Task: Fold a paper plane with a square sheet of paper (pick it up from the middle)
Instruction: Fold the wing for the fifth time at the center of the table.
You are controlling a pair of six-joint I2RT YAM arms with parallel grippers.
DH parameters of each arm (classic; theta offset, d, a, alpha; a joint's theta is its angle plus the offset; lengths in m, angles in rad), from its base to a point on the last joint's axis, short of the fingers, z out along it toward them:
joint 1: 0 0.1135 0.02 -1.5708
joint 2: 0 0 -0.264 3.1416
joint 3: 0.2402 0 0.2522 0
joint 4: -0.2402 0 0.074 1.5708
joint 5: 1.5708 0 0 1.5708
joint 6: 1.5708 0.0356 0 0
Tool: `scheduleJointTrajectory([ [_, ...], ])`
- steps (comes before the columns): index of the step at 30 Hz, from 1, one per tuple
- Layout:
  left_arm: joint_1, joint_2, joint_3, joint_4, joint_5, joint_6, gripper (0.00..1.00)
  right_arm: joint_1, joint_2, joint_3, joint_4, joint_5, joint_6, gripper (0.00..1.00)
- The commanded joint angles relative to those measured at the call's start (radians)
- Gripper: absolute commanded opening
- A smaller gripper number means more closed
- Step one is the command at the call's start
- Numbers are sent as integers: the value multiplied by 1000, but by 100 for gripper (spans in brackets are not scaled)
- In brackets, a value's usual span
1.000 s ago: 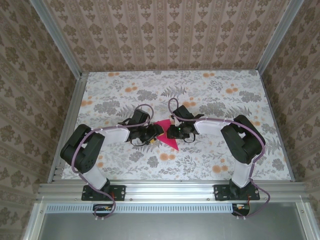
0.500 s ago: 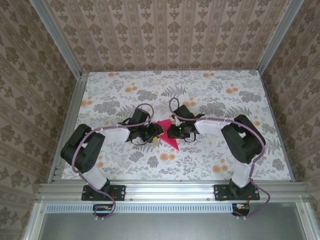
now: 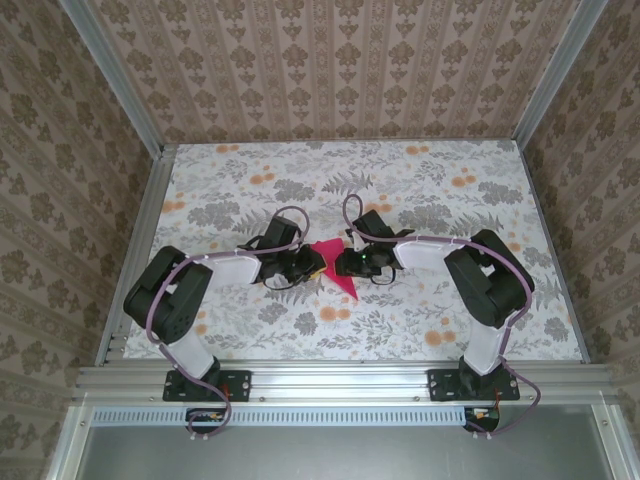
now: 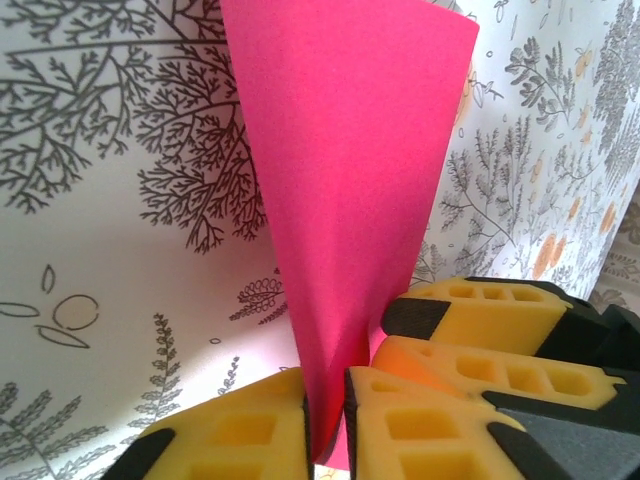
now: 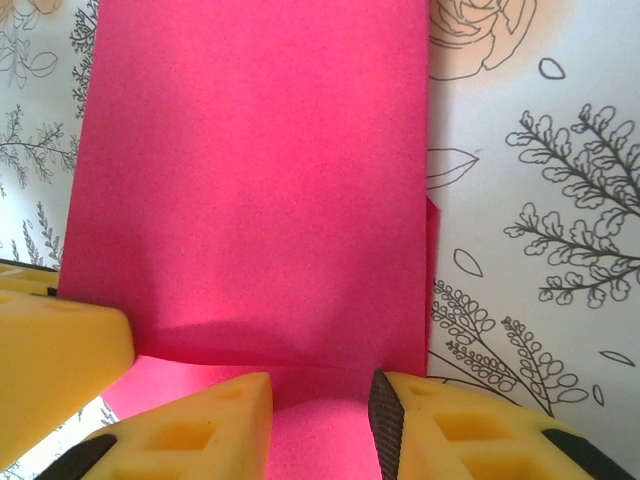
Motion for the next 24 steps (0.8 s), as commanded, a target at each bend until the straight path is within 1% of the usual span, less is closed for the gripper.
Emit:
scheduleJointTrajectory([
  [1, -9, 9, 8, -1, 0, 26, 12, -10, -18, -35, -2, 22, -34, 36],
  [5, -15, 1, 11, -20, -19, 35, 7, -11, -120, -87, 72, 43, -64, 45],
  [9, -25, -9, 23, -45, -32, 37, 6, -2, -215, -145, 126, 84, -141, 51],
  [12, -31, -19, 40, -87, -45, 35, 5, 33, -280, -203, 173, 147, -227, 55],
  [15, -31, -29, 60, -133, -51, 36, 4, 88, -333, -297, 293, 232, -319, 57],
  [18, -32, -45, 77, -179, -62, 41, 5, 131, -349, -368, 416, 279, -384, 60],
  [20, -31, -61, 74, -194, -68, 39, 5, 145, -336, -386, 468, 290, -418, 60],
  [22, -31, -75, 70, -204, -68, 39, 5, 158, -316, -395, 511, 281, -454, 60],
  [24, -31, -87, 63, -206, -66, 41, 5, 182, -296, -421, 599, 262, -517, 60],
])
